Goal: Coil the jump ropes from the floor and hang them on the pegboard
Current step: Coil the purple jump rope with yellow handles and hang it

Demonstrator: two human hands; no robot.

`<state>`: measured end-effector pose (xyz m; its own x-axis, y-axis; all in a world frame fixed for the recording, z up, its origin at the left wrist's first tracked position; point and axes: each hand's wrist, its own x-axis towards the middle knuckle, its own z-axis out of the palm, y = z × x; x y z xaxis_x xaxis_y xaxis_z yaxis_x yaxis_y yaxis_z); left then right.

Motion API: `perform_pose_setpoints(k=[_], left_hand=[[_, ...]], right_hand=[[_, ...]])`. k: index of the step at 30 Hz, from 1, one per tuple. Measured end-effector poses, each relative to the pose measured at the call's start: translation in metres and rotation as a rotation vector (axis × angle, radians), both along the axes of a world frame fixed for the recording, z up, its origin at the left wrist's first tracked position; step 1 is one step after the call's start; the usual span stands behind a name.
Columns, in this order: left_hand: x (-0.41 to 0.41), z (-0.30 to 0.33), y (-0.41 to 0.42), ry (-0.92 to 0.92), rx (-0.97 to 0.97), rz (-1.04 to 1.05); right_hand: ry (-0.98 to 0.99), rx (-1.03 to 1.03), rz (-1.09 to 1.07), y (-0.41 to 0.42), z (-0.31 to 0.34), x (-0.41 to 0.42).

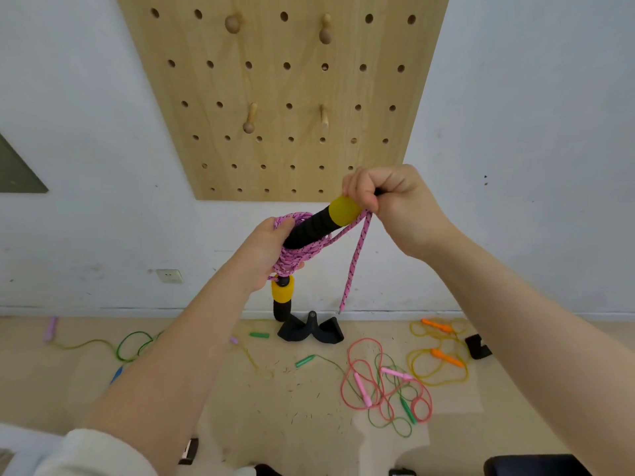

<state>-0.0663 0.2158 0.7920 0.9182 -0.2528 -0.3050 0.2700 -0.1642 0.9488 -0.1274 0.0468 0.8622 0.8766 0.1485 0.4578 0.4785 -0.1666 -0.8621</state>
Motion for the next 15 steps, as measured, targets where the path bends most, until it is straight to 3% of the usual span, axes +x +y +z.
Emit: perform_pose_setpoints(k=[3,9,15], left_hand=[[0.000,0.002,-0.002,-0.132,0.211,0.020],[-0.006,0.008,-0.009,-0.298,0.306,0.029],[-0.015,0.010,-0.021,-0.242,0.213,-0.068]], right_hand=[[-0.041,-0.049,0.072,0.004,0.002,-0.004],[-0.074,-0.178,0.107,0.003,-0.004,-0.005],[-0.125,-0.430,0.097,0.018,0.007,-0.005]])
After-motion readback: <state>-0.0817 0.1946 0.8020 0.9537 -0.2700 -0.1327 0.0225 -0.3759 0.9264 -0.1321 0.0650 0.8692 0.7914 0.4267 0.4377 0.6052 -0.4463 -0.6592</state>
